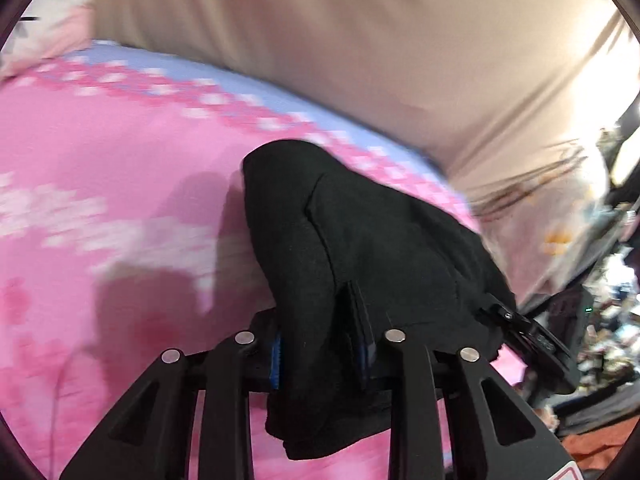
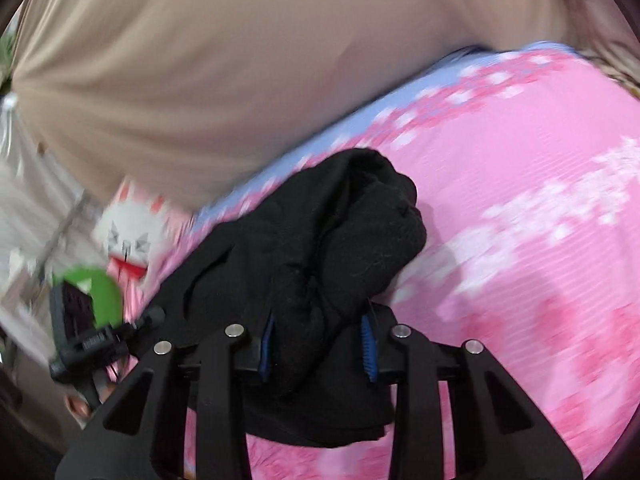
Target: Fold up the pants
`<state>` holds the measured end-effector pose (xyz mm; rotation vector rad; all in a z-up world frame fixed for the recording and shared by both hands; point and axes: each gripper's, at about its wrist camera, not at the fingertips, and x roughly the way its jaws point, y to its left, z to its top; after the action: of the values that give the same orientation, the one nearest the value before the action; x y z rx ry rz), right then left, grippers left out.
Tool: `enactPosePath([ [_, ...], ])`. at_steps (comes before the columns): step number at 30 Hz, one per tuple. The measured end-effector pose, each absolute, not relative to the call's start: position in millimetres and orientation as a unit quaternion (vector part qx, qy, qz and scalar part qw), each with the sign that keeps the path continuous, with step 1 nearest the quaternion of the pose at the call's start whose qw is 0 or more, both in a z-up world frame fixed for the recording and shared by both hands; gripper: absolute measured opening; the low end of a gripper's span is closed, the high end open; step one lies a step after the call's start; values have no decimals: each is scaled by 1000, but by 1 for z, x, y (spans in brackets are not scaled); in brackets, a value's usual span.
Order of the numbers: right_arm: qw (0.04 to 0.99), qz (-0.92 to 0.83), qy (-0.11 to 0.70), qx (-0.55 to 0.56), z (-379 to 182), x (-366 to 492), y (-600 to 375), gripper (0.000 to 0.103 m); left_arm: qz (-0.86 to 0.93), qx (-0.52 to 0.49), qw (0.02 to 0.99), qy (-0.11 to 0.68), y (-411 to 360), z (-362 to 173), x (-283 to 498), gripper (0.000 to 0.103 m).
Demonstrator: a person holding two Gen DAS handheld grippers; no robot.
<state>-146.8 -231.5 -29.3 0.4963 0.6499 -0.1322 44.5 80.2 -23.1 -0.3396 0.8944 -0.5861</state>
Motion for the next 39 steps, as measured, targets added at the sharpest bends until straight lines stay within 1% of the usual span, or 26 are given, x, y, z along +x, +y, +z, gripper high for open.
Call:
enactPosePath([
  [2,906,-84,348,225,-57,-136,-220,54,-239,-140,849,450,93,-44,45,32],
  [3,905,-107,349,218,-64,-137,-216,65,-241,-144,843,459,96,-53,45,36],
  [5,910,-114,334,215,-54,-144,-212,67,-236,-154,847,451,105,-58,37,38],
  [7,917,-134,326,188,-40,-146,-205,69,-210,-125,875,417,103,-44,22,34],
  [10,921,-152,332,134,-30,-143,-191,69,-204,-81,902,372,88,-22,2,35],
  [12,921,-157,335,120,-30,-136,-185,70,-209,-60,908,358,78,-15,0,50],
  [14,922,-166,334,108,-30,-128,-187,68,-211,-42,914,345,69,-10,-7,54],
  [15,923,-169,332,98,-29,-125,-184,65,-211,-36,915,342,64,-10,-10,54],
  [16,923,-171,331,90,-28,-123,-181,56,-215,-30,914,343,58,-12,-11,55],
  [17,924,-173,330,82,-27,-122,-181,50,-219,-28,912,345,55,-14,-8,56],
  [19,924,-187,330,57,-23,-117,-176,32,-225,-26,908,352,49,-17,-10,56],
  [22,926,-187,324,51,-15,-118,-174,20,-227,-26,904,361,42,-22,-9,56],
  [24,931,-176,315,53,-6,-124,-171,16,-226,-24,904,363,41,-24,-9,56],
  [26,939,-161,298,64,7,-135,-164,14,-219,-19,904,366,41,-25,-8,56],
  [29,948,-145,276,63,22,-157,-155,14,-210,-20,905,370,44,-26,-6,60],
  [31,939,-150,301,76,7,-159,-163,14,-205,-21,903,376,45,-30,-3,62],
  [33,919,-174,342,91,-23,-154,-183,14,-203,-23,901,383,44,-34,0,62],
  [35,915,-180,343,113,-36,-158,-195,20,-201,-24,898,391,43,-38,2,62],
  [36,916,-182,336,122,-34,-162,-198,27,-200,-23,898,392,42,-39,2,62],
  [39,919,-201,329,87,-23,-163,-190,30,-198,-14,900,388,41,-37,-2,65],
])
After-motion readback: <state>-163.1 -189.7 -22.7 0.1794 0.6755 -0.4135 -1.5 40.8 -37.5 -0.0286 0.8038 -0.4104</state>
